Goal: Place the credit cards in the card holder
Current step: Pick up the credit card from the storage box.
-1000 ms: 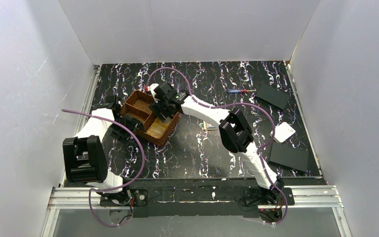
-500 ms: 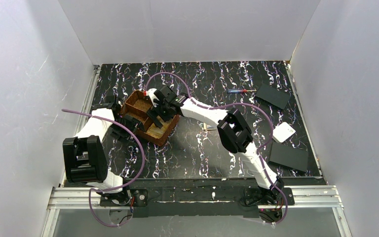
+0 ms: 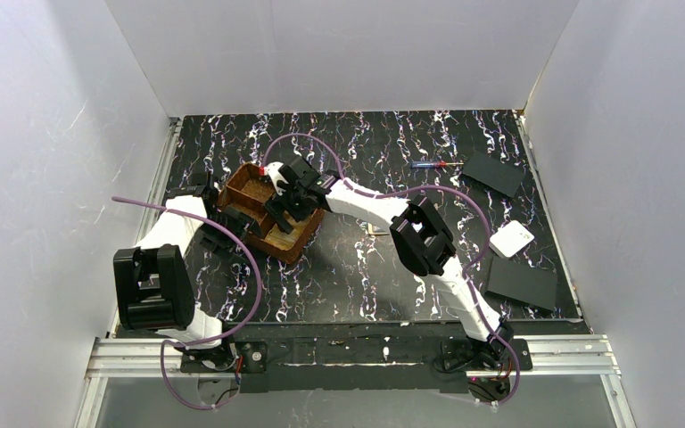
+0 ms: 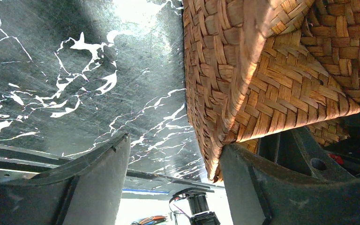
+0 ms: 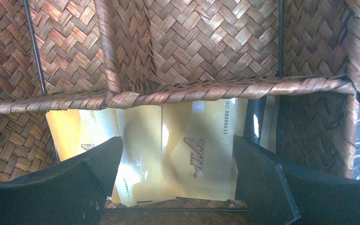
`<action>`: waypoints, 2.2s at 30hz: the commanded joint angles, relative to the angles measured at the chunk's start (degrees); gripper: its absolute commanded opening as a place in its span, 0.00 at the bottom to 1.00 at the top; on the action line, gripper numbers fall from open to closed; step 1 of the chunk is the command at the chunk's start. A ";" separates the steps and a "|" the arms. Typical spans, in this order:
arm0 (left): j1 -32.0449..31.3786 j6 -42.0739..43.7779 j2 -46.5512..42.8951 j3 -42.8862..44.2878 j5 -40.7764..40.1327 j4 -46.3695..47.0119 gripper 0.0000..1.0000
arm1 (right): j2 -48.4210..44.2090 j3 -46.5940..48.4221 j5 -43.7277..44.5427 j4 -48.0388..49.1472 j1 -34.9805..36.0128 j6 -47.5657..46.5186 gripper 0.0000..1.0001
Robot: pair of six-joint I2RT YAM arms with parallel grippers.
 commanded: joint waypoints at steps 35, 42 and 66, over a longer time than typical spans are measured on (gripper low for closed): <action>-0.12 0.83 0.35 0.70 -0.89 -1.77 0.65 | -4.37 -7.31 -17.82 4.58 -1.84 19.38 0.57; -0.14 0.77 0.34 0.15 -0.63 -1.09 0.62 | -4.73 -11.97 -23.99 11.92 -3.33 29.56 0.57; -0.20 1.20 0.69 -0.36 0.01 -0.56 0.57 | 1.25 0.98 -13.91 -8.62 -1.53 15.07 0.68</action>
